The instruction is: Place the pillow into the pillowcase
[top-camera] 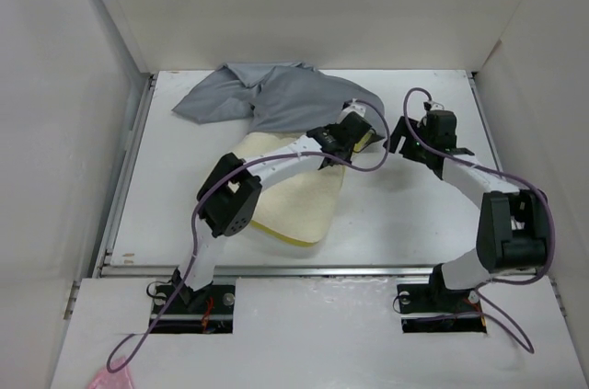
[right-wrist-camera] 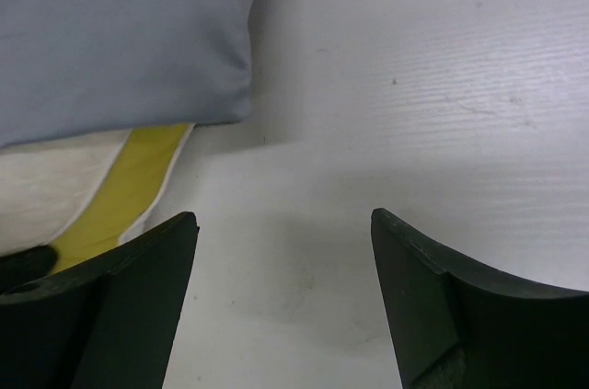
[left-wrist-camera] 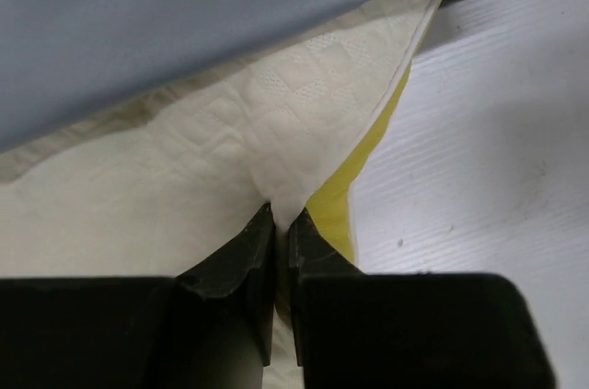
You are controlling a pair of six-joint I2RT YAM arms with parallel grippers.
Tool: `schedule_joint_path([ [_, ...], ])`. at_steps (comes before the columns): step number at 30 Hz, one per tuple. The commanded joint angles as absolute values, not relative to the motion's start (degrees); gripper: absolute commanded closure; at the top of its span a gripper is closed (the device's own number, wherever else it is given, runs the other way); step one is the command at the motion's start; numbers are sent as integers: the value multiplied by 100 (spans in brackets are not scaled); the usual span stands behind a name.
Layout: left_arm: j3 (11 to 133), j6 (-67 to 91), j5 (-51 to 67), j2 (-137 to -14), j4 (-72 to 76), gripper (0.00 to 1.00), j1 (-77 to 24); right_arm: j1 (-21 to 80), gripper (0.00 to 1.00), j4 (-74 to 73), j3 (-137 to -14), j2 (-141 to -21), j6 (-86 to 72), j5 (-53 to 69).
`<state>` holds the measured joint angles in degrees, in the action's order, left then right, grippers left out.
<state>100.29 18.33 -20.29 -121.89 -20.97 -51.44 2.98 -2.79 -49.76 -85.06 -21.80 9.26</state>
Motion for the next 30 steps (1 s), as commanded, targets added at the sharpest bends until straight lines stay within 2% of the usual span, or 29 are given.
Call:
schedule_joint_path([
  [1,9879,1872,-2435,-11295,-2057,100,-4966,413,19,754,-5141,-8744,-1969,938],
  [5,9931,1819,-2373,-11171,-2171,100,-4966,650,21,1274,-5500,-9157,-1828,1204],
  [11,10151,1819,-2426,-11171,-2364,100,-4966,905,25,1213,-6327,-10036,-1687,1257],
  [17,10265,1819,-2593,-11171,-2417,100,-4966,905,25,1090,-6276,-9564,-1635,1547],
  [18,10266,1872,-2593,-11171,-2417,100,-4966,966,25,1151,-6197,-9493,-1635,1181],
  [20,10327,1872,-2532,-11171,-2417,100,-4966,967,41,1151,-6257,-9492,-1635,933],
  [23,10327,1872,-2531,-11039,-2356,100,-4966,967,93,880,-6740,-9859,-1714,686],
  [25,10327,1820,-2479,-11039,-2355,100,-4966,967,100,687,-7039,-10071,-1714,686],
  [28,10669,1819,-2365,-11100,-2171,100,-4852,1045,100,492,-7216,-10064,-1425,896],
  [30,11195,1819,-2076,-11284,-2092,100,-4773,1352,100,74,-7058,-9566,-1118,949],
])
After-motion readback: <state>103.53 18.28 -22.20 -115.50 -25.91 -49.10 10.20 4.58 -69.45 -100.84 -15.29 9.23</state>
